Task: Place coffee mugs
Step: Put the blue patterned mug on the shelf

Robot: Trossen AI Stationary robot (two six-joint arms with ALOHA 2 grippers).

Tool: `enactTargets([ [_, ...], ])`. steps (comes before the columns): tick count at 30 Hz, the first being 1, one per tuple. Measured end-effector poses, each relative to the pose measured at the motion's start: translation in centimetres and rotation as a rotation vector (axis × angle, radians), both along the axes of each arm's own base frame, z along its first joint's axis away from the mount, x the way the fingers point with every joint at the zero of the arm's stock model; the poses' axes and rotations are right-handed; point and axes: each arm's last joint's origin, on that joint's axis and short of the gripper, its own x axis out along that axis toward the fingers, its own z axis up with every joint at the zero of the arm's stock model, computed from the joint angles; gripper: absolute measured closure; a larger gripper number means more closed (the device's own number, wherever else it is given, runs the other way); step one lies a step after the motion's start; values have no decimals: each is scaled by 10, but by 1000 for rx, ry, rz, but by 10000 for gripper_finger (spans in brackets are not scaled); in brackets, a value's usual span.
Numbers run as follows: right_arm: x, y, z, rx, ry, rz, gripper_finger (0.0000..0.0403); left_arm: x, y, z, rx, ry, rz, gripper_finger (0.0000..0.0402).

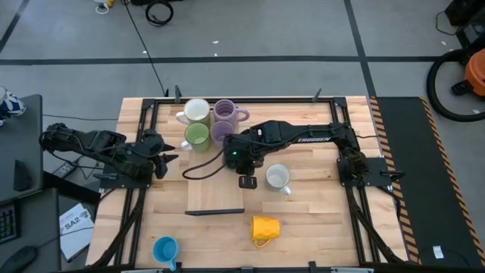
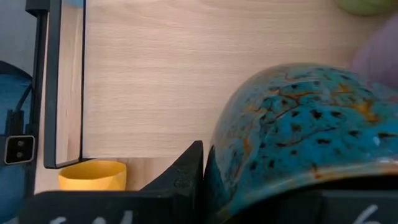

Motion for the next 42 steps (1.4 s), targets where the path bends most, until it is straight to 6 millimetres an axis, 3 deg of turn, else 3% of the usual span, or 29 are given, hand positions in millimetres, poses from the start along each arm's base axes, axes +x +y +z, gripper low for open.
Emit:
enactTargets([
  [19,-1,0,-1,-27,13,50,359,0,0,0,-2,-6,0,230],
  [31,-5,-1,-2,-54,38,97,358,15,-9,20,-84,-221,-200,230],
  [42,-14,2,3,-78,78,154,357,19,-11,29,-110,-316,-221,230],
])
